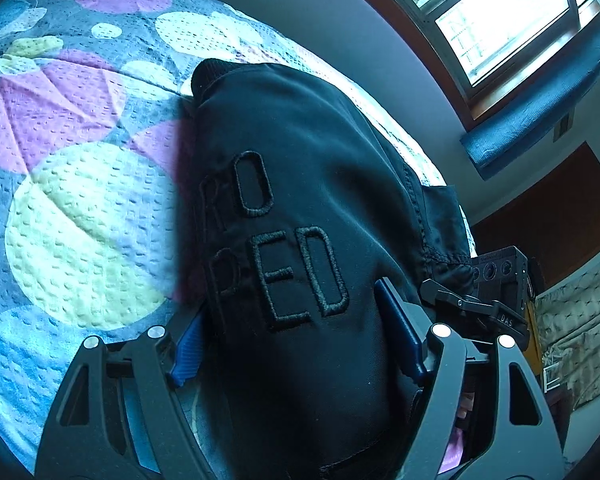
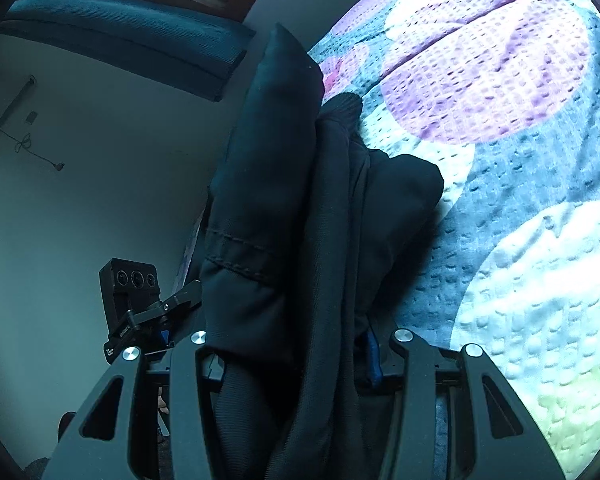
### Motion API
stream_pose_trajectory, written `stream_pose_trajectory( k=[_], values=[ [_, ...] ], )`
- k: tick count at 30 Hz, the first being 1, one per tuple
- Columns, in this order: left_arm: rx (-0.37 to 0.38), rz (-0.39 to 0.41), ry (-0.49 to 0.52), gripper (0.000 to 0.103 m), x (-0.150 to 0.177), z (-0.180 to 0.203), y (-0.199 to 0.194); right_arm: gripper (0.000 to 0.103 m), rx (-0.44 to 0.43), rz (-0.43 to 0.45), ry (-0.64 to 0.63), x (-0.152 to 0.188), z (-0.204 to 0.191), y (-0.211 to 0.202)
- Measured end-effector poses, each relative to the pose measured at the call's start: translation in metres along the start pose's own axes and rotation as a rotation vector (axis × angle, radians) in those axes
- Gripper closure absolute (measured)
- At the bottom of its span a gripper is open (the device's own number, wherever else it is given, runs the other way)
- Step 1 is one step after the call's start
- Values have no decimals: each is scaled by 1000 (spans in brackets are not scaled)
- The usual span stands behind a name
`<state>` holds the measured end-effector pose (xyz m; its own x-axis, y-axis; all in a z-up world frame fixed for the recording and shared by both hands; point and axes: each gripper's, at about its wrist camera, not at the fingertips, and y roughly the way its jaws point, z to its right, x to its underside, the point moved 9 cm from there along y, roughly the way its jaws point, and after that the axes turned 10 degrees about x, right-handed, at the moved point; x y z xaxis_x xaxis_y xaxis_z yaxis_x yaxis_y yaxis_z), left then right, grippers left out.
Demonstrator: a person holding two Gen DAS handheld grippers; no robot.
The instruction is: Fold small clothes
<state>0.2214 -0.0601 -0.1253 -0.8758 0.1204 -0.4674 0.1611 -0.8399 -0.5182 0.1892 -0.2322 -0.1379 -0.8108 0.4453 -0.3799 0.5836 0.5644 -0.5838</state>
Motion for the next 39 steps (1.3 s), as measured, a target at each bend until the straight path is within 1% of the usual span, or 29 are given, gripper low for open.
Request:
stream_pose_trajectory(
  k=[7,13,16,18,19,20,23,24,28,30,33,35,37,39],
  values=[
    [-4,10,11,26,3,1,-1,58,-3,20,-16,5,4,-2],
    [-2,12,15,25,4,3,-2,56,-10,31,-24,18,8,-12],
    [-6,17,16,22,5,5,-4,52,3,39,-36,20,5,-15],
    [-16,23,27,20,7,8,-8,45,31,52,-51,23,3,-22],
    [-24,27,33,17,9,10,-12,42,47,59,-61,25,2,-25],
    [-24,29,36,16,10,12,-14,34,74,68,-71,28,2,-28],
    [-10,33,42,12,15,20,-22,28,140,79,-90,39,4,-39],
    [-7,34,44,11,18,21,-24,26,147,77,-93,44,3,-43],
    [6,27,46,10,32,27,-33,24,153,60,-74,62,8,-60],
    [8,19,37,10,42,28,-35,24,133,58,-53,70,10,-68],
    [13,-14,19,10,53,28,-33,24,79,32,-16,81,9,-76],
    [28,-31,-1,10,61,27,-31,24,65,26,-10,88,9,-80],
    [35,-36,-10,10,66,26,-31,24,77,26,-18,93,9,-80],
    [25,-33,3,10,70,28,-31,24,118,13,-54,94,6,-76]
  ],
)
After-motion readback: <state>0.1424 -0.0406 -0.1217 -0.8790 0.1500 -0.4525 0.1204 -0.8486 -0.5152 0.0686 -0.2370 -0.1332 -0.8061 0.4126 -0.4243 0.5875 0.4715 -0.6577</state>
